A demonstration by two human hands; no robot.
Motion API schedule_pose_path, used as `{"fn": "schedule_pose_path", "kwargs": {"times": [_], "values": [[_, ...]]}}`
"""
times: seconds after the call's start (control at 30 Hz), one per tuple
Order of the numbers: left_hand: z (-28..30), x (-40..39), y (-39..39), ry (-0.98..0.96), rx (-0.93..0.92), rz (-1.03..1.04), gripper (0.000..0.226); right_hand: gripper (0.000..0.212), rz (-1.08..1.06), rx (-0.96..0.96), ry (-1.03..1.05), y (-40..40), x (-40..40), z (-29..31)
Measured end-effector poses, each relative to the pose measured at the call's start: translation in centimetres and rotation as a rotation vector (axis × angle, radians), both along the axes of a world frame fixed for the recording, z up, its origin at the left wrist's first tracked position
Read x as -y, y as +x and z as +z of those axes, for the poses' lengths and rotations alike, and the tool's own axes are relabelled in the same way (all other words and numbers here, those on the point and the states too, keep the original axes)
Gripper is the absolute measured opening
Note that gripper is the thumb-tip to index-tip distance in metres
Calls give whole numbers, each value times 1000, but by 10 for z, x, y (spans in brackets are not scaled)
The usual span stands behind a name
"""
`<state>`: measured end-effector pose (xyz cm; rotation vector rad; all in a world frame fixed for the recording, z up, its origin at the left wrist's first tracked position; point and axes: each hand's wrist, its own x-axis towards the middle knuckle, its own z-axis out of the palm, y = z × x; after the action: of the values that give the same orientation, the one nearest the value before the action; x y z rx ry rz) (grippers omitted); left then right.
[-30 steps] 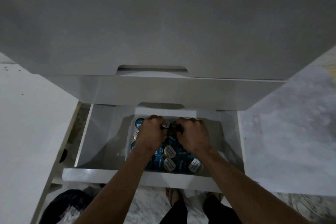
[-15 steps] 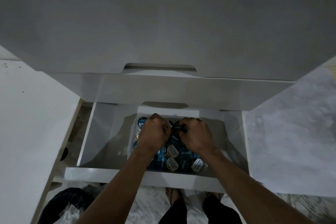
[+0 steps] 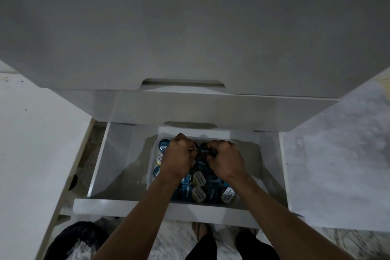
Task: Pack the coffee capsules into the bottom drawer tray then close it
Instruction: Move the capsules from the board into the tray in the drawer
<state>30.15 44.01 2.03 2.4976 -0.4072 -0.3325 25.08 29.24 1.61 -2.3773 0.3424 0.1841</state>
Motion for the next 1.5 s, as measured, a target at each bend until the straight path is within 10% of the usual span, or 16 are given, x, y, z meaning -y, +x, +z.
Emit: {"fn": "schedule_pose_path", "kwargs": {"times": [0.6,1.1,1.5], "values": [[47,12,-25,-137,108,49,21,29,-194,182,269,-54,46,65],[95,246,-115,-459,-102,-5,34,33,-369,308,331,-138,273,109],[50,412,-29,-358,-78,185,24,35,-412,190,213,-38,437,66]]}}
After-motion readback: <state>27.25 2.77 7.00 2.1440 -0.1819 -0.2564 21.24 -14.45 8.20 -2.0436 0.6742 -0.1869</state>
